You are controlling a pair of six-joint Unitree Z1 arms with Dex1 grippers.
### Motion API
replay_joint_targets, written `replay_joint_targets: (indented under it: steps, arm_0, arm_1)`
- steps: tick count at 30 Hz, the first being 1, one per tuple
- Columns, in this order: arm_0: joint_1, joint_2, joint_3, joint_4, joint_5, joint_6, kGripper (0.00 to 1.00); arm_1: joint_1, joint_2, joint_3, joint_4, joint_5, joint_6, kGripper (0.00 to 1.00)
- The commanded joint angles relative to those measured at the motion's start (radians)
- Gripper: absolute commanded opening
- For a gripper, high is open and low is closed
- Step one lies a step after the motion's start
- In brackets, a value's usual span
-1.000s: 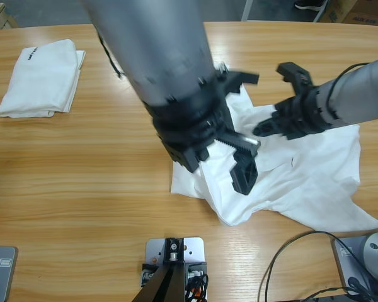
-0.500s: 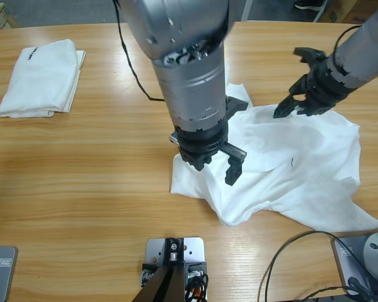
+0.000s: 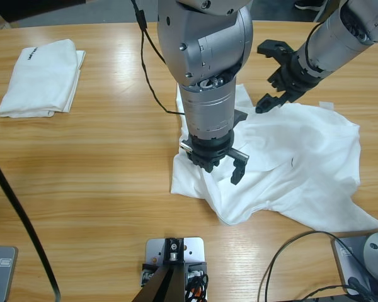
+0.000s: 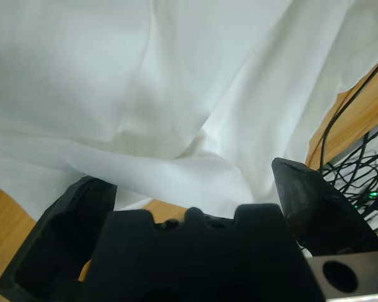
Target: Fold clothes
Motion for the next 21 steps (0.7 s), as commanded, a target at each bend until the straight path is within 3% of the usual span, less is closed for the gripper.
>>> replay_joint_targets:
  steps: [1,7,15,17,19,21]
  arm_0:
    - [0.0,0.082,0.015,0.024,0.034,0.009,0.954]
    - [-0.003,0.112,0.023,0.023,0.034,0.02,0.954]
    - [-0.004,0.094,0.044,0.025,0.034,0.032,0.954]
    - [-0.004,0.086,0.053,0.025,0.035,0.034,0.954]
    - [-0.001,0.082,0.057,0.025,0.038,0.034,0.954]
    - [0.004,0.08,0.06,0.026,0.039,0.035,0.954]
  arm_1:
    - [0.001,0.049,0.064,-0.015,0.067,-0.047,0.866]
    - [-0.009,0.092,0.06,-0.032,0.064,-0.048,0.854]
    - [-0.002,0.159,0.048,-0.03,-0.006,-0.071,0.578]
    - [0.0,0.175,0.043,-0.03,-0.001,-0.072,0.364]
    - [-0.001,0.177,0.036,-0.028,0.02,-0.074,0.035]
    - [-0.003,0.171,0.034,-0.027,0.044,-0.078,0.0]
